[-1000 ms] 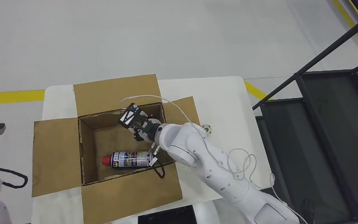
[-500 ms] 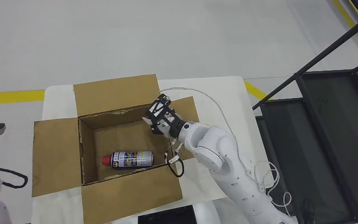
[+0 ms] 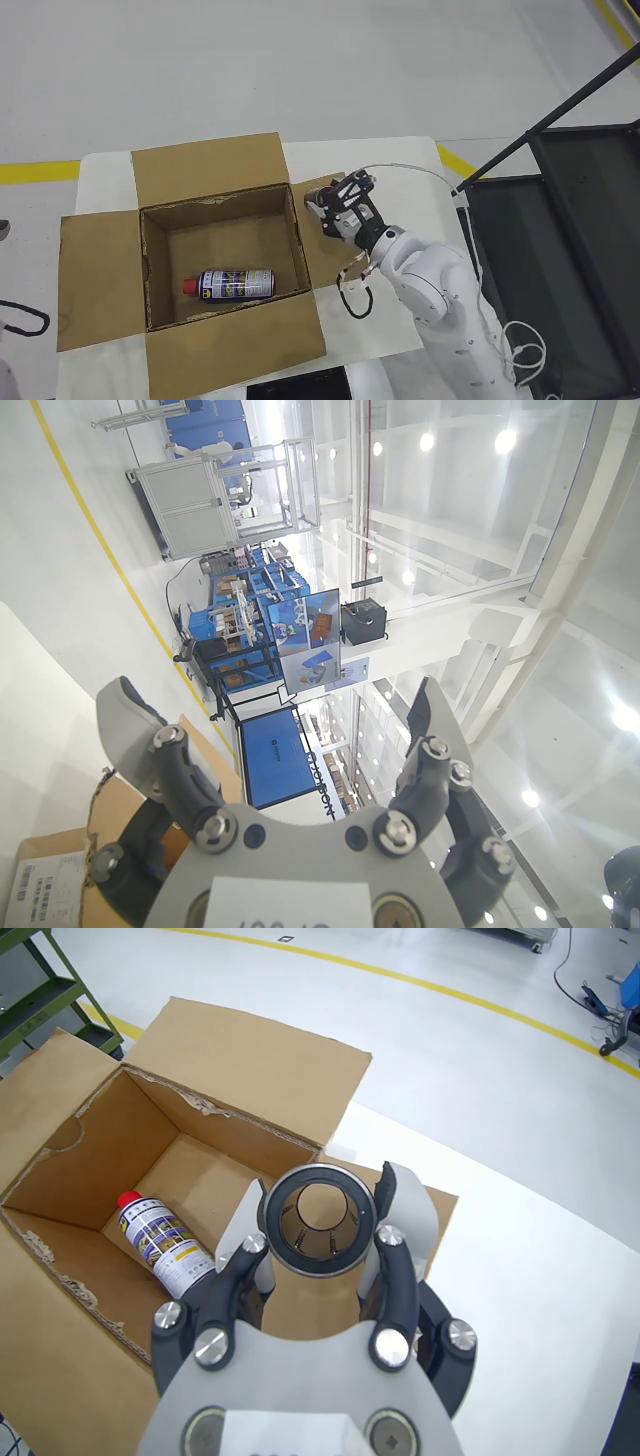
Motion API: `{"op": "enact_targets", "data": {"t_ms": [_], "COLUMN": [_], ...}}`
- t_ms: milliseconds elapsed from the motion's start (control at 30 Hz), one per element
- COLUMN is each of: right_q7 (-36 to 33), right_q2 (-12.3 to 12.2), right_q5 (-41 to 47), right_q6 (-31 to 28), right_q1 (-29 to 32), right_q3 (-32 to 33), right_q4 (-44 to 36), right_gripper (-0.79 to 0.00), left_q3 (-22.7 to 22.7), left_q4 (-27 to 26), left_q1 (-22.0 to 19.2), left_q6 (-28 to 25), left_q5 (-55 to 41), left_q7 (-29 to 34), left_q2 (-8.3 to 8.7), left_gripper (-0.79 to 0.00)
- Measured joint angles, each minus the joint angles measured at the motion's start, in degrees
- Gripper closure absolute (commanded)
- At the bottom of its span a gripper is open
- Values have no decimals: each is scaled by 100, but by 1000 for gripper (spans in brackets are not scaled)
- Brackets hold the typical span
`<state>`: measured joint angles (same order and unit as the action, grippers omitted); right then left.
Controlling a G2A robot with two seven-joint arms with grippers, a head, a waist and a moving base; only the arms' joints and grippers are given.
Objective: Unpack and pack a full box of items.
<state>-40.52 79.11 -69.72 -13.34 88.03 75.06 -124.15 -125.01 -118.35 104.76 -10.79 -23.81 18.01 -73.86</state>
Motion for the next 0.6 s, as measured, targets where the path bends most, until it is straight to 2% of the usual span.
{"op": "enact_targets", "data": {"t_ms": [267,600], "right_q7": [117,560], "right_q2": [-82,-144], "right_q5": [-334,-245], "right_q6": [289,478], "right_q1": [517,1035], "right_q3": [408,776], "right_q4": [12,212], "right_gripper": [0,0], "left_q3": [0,0], "left_q4": [0,0], "left_q1": [0,0], "left_q6": [0,0], "left_q5": [0,0], "left_q7": [0,0], "left_q2": [0,0], "left_gripper": [-785,-785]}}
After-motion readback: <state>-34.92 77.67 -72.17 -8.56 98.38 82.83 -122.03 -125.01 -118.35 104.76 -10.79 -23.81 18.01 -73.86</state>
